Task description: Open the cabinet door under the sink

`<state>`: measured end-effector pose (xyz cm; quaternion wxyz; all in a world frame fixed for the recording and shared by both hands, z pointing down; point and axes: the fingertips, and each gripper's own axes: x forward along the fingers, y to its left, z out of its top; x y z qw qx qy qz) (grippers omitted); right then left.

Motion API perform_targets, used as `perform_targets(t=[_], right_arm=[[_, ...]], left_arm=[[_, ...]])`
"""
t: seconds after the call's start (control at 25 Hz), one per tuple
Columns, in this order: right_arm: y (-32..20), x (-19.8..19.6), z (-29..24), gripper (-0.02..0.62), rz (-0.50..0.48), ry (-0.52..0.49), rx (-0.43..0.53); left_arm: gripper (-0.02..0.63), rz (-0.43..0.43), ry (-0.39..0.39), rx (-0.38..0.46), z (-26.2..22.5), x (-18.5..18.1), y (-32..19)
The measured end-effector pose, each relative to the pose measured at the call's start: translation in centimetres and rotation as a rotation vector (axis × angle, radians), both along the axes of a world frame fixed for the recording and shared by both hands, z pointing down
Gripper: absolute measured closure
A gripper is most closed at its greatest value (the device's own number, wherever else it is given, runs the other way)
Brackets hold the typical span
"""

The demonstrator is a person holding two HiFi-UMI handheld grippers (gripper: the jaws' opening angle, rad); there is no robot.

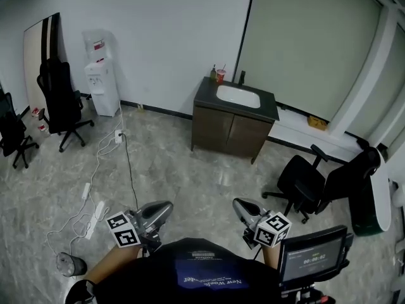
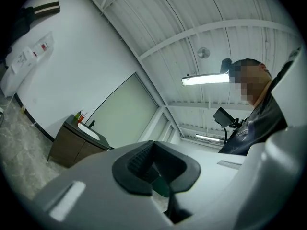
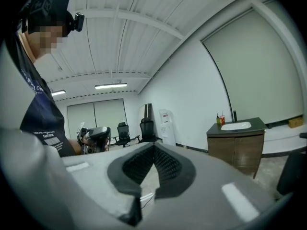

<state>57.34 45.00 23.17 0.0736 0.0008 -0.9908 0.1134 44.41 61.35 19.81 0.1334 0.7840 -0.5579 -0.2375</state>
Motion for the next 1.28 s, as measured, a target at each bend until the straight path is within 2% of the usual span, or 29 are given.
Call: perform_targets(t=[0.36,0.64,0.76,0.88,1.12,1.28], right_arm=[[-8.8,2.6,2.8,0.595,0.034,-0.008,-0.050],[-13.5,-0.3,3.3,0.595,0.075,0.018,-0.071],[-14.9,-2.8,3.7,0.595,0.093,0.036,-0.062],[-16.6,-6.6,3.2,0.595,0.117,0.037,-0.037],[-19.3,-15.0,1.8,0.595,0.174,0.045,-0.007],[-21.2,-19.2,1.8,0.595,0.206,0.054,0.003]], left_arm=[[0.606,0.042,-0.017,-0.007,1.1,3.0,-8.7],[0.606,0.084,0.010,-0.028,1.2,-0.8,-14.1],[0.606,0.109,0.024,-0.019,1.8,-3.5,-15.8],[0.606,0.133,0.025,0.003,1.7,-7.6,-17.9],[0.606,0.190,-0.040,0.015,-0.2,-17.1,-21.5],[0.606,0.224,-0.056,0.005,-0.4,-21.7,-23.7]])
